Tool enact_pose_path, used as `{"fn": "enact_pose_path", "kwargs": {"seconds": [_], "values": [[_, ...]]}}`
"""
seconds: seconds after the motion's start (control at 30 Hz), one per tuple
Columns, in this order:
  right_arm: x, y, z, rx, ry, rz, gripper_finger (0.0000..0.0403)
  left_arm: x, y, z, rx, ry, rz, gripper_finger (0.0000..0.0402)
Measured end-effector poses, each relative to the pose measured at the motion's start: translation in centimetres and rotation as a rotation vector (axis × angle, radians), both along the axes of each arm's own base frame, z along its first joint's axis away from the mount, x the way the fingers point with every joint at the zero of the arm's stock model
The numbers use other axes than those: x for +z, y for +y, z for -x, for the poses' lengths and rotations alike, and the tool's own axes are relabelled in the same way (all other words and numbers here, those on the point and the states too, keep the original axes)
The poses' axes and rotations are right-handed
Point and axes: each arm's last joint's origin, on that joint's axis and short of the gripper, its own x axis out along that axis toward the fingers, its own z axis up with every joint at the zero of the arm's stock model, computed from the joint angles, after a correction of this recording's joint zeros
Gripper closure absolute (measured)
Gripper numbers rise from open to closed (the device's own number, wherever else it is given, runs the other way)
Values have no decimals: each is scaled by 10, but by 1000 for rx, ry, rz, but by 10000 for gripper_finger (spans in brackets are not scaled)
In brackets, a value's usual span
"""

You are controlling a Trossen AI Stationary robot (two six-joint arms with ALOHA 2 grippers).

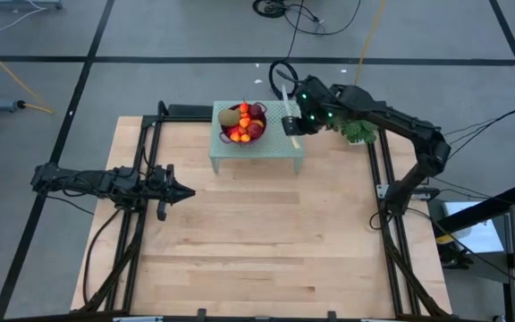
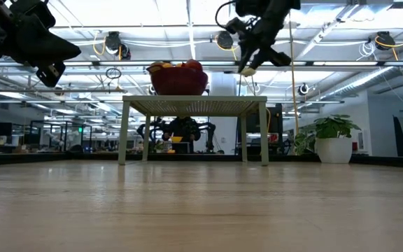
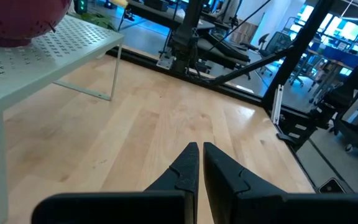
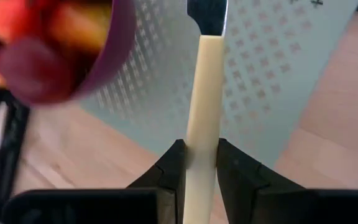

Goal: Pick & Place Fruit
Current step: Put the yellow knife on the shelf

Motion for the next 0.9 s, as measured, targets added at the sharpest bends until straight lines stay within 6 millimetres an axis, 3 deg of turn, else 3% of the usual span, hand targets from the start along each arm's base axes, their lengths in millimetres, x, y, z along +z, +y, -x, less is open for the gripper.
{"fn": "enact_pose_path", "kwargs": {"seconds": [0.23,0.47,0.9], "values": [[-12,-11,-18,-85,-22,-59,344,0,0,0,-1,0,-9,380],[-24,-15,-23,-154,16,-121,344,0,0,0,-5,-1,-35,380],[-34,-7,-33,-195,43,-175,344,-1,0,0,-7,12,-43,380]]}}
